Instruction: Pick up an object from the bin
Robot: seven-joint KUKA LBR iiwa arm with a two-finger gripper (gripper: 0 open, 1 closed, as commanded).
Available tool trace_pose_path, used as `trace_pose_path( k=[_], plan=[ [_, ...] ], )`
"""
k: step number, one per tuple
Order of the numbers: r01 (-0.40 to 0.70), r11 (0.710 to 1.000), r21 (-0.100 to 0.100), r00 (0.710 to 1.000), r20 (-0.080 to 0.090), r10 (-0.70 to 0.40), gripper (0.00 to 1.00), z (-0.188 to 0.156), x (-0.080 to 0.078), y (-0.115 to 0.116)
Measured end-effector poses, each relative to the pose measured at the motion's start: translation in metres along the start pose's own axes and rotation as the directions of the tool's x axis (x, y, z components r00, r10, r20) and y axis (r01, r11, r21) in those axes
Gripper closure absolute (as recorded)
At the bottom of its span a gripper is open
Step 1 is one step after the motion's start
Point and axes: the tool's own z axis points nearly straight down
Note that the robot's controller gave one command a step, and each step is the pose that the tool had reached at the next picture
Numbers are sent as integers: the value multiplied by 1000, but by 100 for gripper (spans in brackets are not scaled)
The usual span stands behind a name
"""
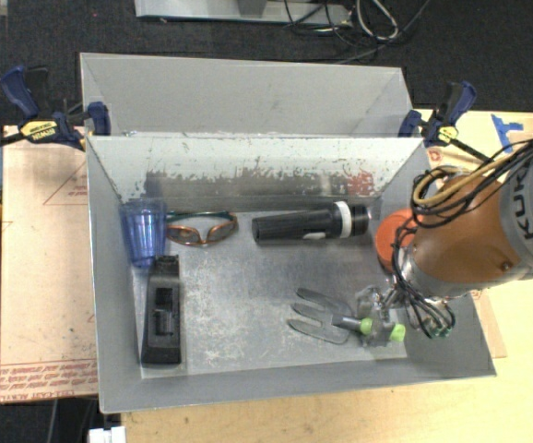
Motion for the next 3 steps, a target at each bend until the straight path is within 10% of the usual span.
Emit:
trace_pose_path(
  k=[3],
  plan=[
    [-2,1000,-1,1000,1,2,100,-64,-1,2]
  ],
)
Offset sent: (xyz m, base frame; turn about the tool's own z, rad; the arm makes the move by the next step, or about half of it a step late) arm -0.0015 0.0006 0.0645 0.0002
